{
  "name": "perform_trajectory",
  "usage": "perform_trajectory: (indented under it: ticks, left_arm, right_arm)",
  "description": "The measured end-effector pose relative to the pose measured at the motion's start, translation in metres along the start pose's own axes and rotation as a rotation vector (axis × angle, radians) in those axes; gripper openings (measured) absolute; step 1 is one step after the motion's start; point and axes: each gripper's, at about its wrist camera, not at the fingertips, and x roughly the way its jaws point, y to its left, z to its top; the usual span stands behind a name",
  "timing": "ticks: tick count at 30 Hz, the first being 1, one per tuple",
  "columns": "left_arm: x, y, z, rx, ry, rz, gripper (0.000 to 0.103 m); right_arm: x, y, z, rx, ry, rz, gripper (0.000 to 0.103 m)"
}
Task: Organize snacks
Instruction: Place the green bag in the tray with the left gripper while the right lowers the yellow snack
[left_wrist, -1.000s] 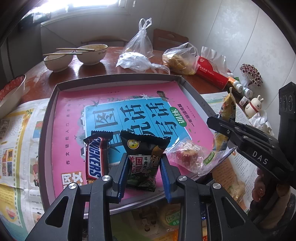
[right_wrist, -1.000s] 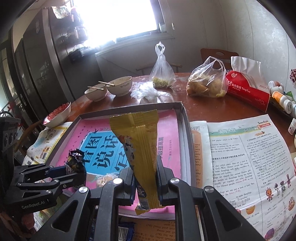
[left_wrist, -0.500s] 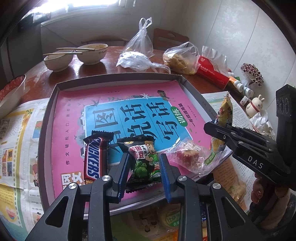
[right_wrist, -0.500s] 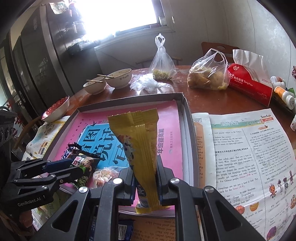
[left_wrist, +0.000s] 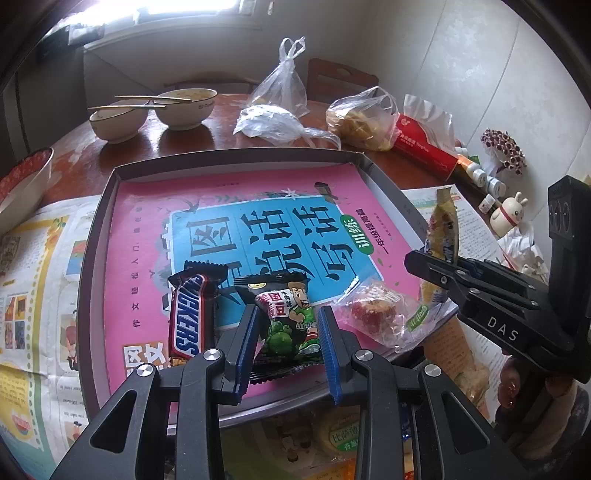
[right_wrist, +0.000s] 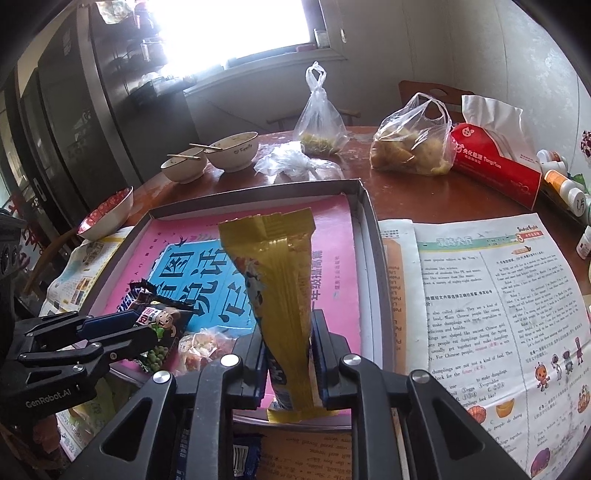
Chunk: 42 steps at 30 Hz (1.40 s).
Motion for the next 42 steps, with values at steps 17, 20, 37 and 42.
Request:
perform_trajectory:
  ticks: [17, 20, 37, 42]
  left_arm:
    - [-0.01, 0.004, 0.0, -0.024, -0.019, 0.009, 0.037]
    - [-0.011, 0.004, 0.0, -0.027, -0.02, 0.011, 0.039]
    - [-0.033, -0.004, -0.002, -0.012, -0.078, 0.012, 0.052]
    - [-0.039, -0.005, -0.002, -0.017, -0.09, 0.019, 0.056]
  right_arm:
    - [-0.015, -0.002, 0.001, 0.012, -0.033, -0.002, 0.039]
    - [-0.018, -0.001, 0.001, 0.007, -0.041, -0.001, 0.04]
    - [-0.036, 0.001, 0.002, 0.009, -0.093, 0.016, 0.05]
    - [-0.04, 0.002, 0.002, 0.009, -0.1, 0.016, 0.053]
